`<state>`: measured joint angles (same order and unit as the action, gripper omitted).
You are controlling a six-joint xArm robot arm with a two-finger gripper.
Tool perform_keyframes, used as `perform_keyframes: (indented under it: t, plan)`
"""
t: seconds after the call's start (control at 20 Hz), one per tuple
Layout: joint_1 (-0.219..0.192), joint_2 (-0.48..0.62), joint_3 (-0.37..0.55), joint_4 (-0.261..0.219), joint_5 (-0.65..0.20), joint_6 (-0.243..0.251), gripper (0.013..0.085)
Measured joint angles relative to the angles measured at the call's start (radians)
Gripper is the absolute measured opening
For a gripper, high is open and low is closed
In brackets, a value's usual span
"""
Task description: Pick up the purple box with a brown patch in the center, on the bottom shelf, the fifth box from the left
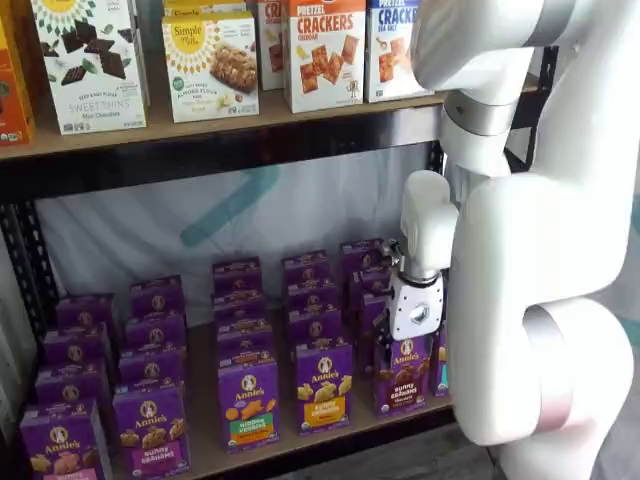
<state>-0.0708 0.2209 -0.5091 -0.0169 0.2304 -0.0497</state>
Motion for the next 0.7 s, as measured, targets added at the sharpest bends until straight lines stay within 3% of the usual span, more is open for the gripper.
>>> perform_keyframes:
  t: [0.25, 0.5, 0.7]
  plan:
    - [-0.012, 0.089, -0.091, -0.020, 0.001, 0.007, 0.0850]
    - [-0.006, 0.180, -0.202, 0.055, 0.025, -0.061, 0.0850]
    - [-0.012, 0.249, -0.283, 0.041, 0.029, -0.052, 0.0850]
